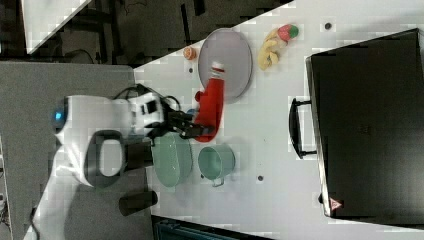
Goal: Pick ketchup from strainer and place it on the table
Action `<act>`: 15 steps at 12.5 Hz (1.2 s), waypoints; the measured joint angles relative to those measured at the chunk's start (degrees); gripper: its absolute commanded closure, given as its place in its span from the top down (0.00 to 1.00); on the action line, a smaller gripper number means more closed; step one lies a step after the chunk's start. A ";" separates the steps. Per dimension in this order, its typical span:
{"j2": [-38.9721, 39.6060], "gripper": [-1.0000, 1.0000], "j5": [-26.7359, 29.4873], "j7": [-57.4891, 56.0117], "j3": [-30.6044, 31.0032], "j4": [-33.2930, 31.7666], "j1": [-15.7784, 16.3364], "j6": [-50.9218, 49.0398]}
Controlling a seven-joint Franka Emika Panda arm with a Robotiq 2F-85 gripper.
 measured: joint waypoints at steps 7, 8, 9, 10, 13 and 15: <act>4.50 0.61 -1.20 -0.62 -0.63 -14.10 0.17 16.16; 6.25 0.61 -1.20 -1.01 -0.45 -14.21 0.41 17.36; 7.71 0.65 -1.63 -1.29 -0.26 -14.32 0.56 18.14; 8.87 0.75 -2.47 -1.36 -0.29 -14.77 0.87 19.29; 11.29 1.00 -2.29 -1.50 -0.34 -14.88 1.21 20.21; 10.88 1.00 -2.00 -1.50 -0.32 -14.77 1.13 19.74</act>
